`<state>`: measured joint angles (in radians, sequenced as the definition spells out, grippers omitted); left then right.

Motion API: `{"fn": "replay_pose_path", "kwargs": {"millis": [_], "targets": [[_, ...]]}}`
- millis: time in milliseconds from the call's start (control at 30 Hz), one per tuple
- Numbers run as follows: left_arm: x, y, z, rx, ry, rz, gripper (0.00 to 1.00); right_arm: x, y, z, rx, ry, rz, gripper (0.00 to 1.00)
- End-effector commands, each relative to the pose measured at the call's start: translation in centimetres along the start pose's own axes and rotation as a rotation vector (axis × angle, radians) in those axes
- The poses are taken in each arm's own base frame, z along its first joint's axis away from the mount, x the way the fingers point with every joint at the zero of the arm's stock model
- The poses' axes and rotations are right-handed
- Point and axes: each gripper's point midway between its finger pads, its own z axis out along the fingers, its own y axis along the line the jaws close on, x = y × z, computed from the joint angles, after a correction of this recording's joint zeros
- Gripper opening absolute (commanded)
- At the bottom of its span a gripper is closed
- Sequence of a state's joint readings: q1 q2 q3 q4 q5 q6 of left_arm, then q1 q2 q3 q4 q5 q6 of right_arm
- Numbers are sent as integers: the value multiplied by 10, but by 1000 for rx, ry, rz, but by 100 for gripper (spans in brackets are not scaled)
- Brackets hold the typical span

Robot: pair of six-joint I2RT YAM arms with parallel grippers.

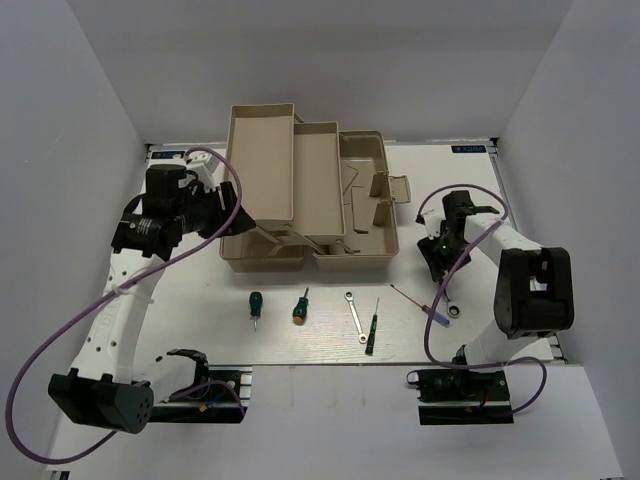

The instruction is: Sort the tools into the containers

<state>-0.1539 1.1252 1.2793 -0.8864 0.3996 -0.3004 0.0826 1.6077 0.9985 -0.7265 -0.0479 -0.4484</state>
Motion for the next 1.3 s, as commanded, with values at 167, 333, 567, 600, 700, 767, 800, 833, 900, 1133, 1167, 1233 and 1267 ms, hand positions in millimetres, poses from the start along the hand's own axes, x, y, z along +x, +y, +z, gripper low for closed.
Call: {"fn": "replay_pose_path", "kwargs": {"millis": [167,333,567,600,700,767,800,833,900,1133,1167,1233,1267], "targets": [[7,-12,-16,34,-19,49,67,4,-14,19,109,72,112,58],[11,-12,-11,39,-11,35,67,2,-3,29,47,56,161,58],[13,-20,-9,58,1,33,64,8,1,47,38,62,211,47],[14,-23,-9,64,6,27,63,9,2,49,36,66,213,43],[11,-26,-10,62,-3,27,62,8,6,57,4,55,229,35],[12,-27,-10,58,-2,21,62,10,8,61,0,55,231,30],[12,-27,-10,58,-2,21,62,8,7,62,2,46,235,28],[13,-30,-9,64,3,16,62,9,7,64,0,50,238,24],[13,-28,-9,54,-1,16,60,9,9,65,-8,49,239,16],[14,-37,0,73,17,28,58,2,1,61,11,20,260,0],[13,-40,0,82,13,36,58,-4,-1,53,19,-6,258,0],[15,-40,3,78,23,40,58,-15,-7,44,24,-46,270,0],[16,-42,3,84,27,45,58,-17,-8,39,25,-53,270,0]]}}
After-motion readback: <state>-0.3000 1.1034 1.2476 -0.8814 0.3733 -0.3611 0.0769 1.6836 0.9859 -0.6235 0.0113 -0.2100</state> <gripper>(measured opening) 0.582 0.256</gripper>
